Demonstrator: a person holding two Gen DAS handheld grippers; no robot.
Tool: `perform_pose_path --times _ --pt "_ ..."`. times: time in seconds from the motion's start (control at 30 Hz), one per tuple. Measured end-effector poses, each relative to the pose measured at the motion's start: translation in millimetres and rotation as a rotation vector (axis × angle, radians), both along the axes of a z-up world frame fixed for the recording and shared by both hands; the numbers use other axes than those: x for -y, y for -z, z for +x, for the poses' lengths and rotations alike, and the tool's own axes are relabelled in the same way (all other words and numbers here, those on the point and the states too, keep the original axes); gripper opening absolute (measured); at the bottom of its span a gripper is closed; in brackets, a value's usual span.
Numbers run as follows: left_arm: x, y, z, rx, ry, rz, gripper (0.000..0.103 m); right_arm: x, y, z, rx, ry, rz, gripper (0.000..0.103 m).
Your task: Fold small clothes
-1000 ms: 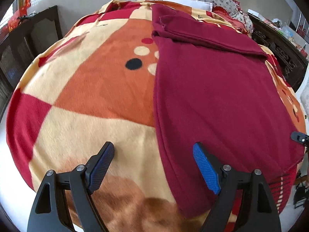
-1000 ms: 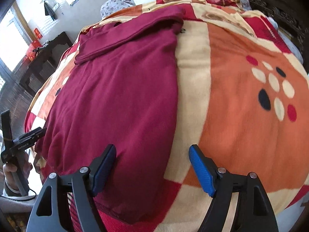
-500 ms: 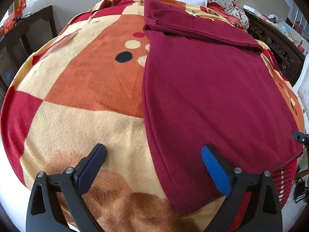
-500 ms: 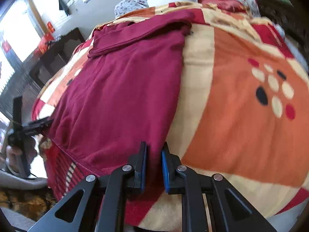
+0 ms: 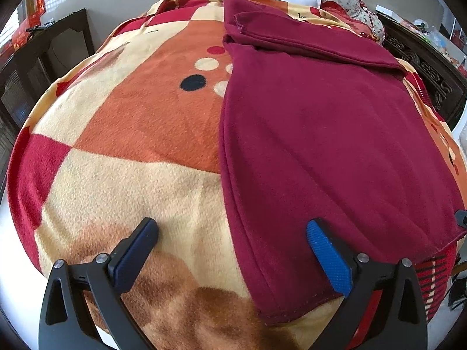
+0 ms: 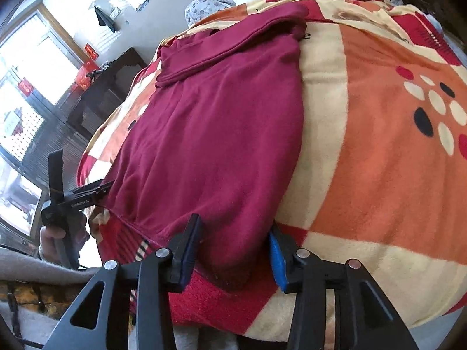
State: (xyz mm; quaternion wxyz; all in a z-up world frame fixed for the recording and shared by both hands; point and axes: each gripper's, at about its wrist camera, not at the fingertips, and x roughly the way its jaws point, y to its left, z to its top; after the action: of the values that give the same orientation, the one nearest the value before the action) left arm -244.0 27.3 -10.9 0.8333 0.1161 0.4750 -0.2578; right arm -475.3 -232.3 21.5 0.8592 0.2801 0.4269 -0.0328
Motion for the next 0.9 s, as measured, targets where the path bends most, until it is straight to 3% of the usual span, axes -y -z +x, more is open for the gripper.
perform_pose_path --times 0.2,0.33,0.37,0.43,0.5,0.6,0.73,0.9 --pt "-4 -1 -5 -0.04 0.026 -0.001 0.102 -4 -1 0 0.016 -0.033 -0.032 0.046" --pt "-9 -2 -10 -0.068 0.064 -0.015 0.1 3 2 0 0.056 -0.021 0.029 0.017" --pt "-9 -3 -11 -0.066 0.071 -0.02 0.093 5 3 0 0.07 -0.019 0.053 0.016" --pt "-10 -7 -15 -0.045 0.086 -0.019 0.067 7 2 2 0.1 -0.025 0.086 0.013" --pt "-8 -14 -17 -0.055 0.138 -0.031 0.02 9 -4 3 0.149 -0.034 0.124 0.012" --pt "-4 -17 -12 -0.092 0.165 -0.039 0.009 16 -20 5 0.234 -0.046 0.168 0.012" --pt "-1 -38 1 -0.102 0.188 -0.095 0.008 26 -49 20 0.331 -0.071 0.16 0.012" --pt "12 -84 27 0.005 0.189 -0.153 0.007 51 -81 59 0.412 -0.082 0.117 0.012"
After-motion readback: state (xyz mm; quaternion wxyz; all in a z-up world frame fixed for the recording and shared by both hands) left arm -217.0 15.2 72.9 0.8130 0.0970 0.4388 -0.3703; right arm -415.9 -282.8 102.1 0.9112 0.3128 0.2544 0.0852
